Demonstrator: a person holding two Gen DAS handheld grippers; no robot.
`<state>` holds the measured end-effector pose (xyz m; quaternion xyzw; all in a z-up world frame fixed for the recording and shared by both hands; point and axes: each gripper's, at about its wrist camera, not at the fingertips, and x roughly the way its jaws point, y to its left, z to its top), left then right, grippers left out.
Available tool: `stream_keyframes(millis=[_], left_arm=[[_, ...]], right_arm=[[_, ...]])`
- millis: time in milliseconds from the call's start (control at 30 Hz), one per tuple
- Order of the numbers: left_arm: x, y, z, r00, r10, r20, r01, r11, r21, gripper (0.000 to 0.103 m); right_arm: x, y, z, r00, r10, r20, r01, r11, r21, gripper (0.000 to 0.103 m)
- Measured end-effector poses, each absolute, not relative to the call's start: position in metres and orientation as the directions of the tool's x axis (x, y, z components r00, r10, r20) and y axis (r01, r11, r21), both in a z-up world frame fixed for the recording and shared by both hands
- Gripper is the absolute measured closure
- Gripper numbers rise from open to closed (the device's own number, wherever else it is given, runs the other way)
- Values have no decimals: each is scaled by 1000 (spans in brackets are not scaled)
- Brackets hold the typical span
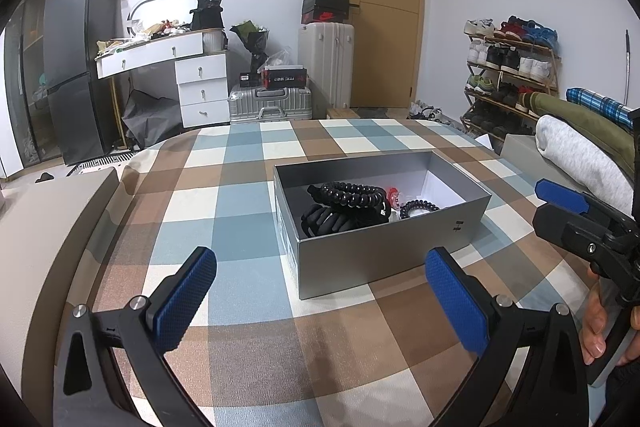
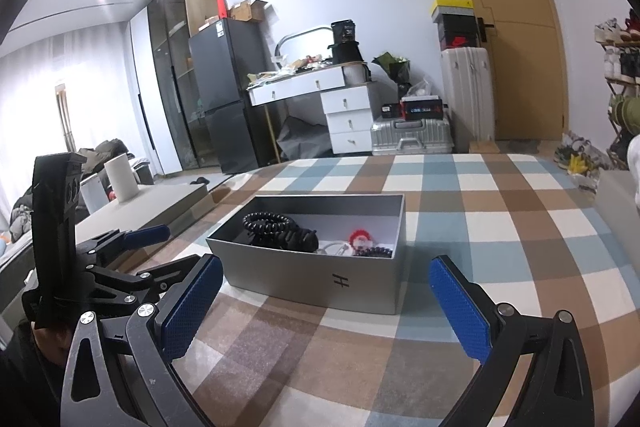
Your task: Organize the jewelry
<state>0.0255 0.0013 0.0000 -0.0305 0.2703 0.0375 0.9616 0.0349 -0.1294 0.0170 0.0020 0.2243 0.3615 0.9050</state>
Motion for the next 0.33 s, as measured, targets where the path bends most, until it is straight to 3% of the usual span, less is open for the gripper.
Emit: stream_keyframes(millis=[333], left_arm=[[24, 0, 1, 853, 52, -519, -85, 996, -39, 1]], right_arm=[[35, -128, 17, 637, 655, -407, -654, 738, 164, 0]])
